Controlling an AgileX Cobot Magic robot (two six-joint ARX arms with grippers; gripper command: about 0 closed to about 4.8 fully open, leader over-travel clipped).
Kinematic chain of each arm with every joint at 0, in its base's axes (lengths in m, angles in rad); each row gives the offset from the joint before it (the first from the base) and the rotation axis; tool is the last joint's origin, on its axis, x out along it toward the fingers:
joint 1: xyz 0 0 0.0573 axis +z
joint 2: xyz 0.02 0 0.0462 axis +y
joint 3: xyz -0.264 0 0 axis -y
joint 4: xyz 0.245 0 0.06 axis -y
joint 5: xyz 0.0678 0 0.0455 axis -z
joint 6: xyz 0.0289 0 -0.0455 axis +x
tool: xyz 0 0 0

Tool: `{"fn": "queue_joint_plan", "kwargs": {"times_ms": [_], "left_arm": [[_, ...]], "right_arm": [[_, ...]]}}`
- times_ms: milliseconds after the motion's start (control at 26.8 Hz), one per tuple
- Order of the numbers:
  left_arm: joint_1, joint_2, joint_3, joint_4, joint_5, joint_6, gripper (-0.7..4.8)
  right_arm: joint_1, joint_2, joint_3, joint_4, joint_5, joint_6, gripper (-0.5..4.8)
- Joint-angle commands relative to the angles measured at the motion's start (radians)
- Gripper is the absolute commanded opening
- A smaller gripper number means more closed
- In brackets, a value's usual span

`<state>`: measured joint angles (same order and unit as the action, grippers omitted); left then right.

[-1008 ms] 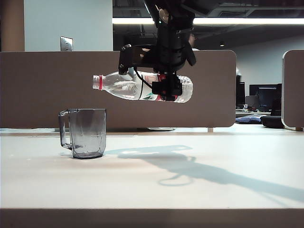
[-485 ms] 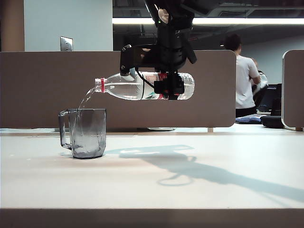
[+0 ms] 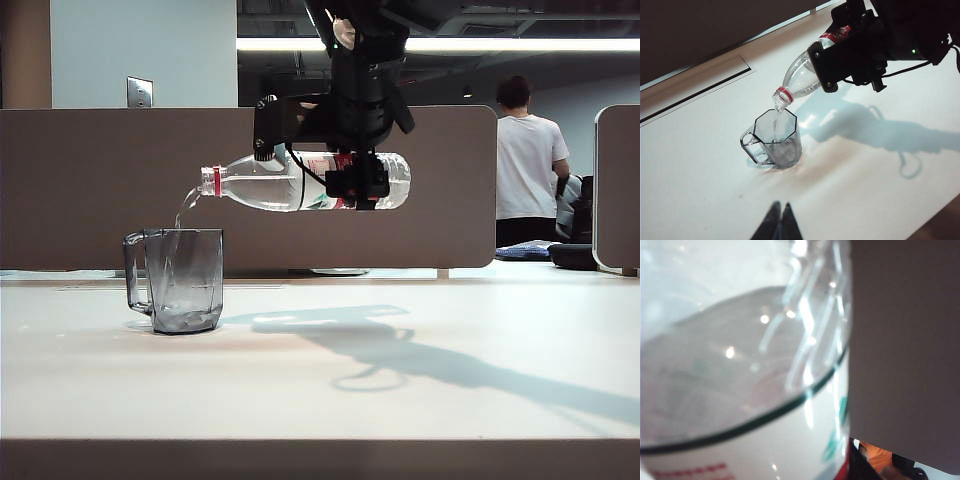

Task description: Pick up the mineral water bottle on the table and pour water into the mug until it's half full.

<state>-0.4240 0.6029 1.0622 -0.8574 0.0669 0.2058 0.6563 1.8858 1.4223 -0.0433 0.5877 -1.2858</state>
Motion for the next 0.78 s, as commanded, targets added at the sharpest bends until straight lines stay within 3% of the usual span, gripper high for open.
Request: {"fn": "queue_joint_plan", "kwargs": {"times_ms": [37,784], "left_arm": [[0.000,-0.001,0.006,0.005,0.000,-0.003,-0.05],[0.000,-0.003,0.006,0.004,0.000,-0.003,-0.05]], "right_arm": [[-0.006,-0.013,0.010,0.040,0.024,-0.005,3.22],[-0.007,-0.013,0.010,0.024,0.027,-0.005,3.22]]}}
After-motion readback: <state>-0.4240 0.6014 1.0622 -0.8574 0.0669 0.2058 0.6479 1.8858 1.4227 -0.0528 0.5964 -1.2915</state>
